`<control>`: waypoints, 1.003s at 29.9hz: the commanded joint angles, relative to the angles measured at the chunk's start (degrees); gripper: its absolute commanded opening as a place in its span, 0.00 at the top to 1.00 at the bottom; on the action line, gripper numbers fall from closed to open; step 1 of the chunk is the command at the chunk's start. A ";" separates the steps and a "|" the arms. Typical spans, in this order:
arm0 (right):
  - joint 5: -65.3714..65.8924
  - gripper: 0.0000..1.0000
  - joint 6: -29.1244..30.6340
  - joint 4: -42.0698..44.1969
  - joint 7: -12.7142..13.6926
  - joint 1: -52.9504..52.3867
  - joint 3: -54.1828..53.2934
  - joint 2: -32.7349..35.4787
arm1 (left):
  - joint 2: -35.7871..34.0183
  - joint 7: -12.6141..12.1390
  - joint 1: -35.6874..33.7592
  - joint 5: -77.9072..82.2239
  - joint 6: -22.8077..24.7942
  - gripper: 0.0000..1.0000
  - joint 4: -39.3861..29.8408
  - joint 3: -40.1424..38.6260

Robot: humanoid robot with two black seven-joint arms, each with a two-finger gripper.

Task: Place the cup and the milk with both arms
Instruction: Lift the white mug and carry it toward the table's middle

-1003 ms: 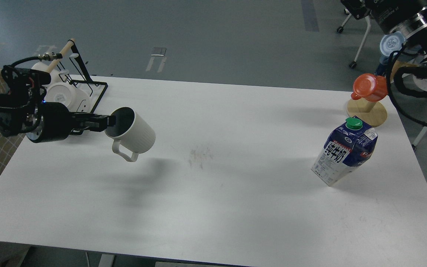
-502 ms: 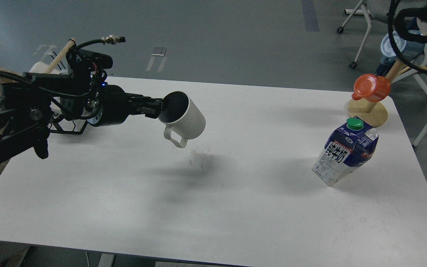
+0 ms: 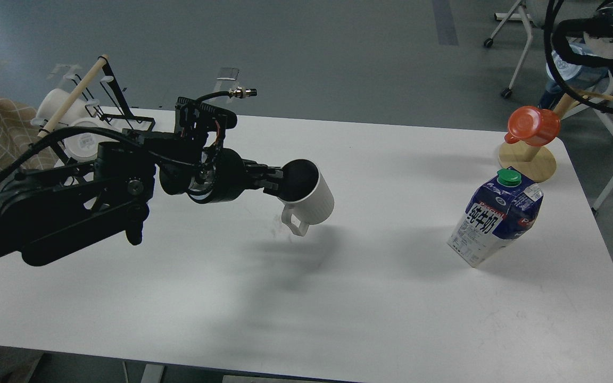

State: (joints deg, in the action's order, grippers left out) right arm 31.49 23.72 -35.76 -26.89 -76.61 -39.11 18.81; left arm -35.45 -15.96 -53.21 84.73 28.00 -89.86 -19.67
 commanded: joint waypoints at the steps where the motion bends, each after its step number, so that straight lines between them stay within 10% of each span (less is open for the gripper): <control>1: -0.03 0.00 0.01 -0.10 -0.01 0.15 0.00 0.09 | 1.52 -0.04 -0.31 1.31 0.00 1.00 0.91 2.79; 30: -0.12 0.00 0.19 -1.41 -0.01 1.91 -0.01 0.18 | 3.55 -1.36 -1.72 3.95 0.00 1.00 2.93 7.01</control>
State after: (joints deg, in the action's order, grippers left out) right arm 31.38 23.92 -36.95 -26.96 -74.82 -39.10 18.96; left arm -32.00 -17.31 -55.38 88.65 28.00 -87.37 -12.77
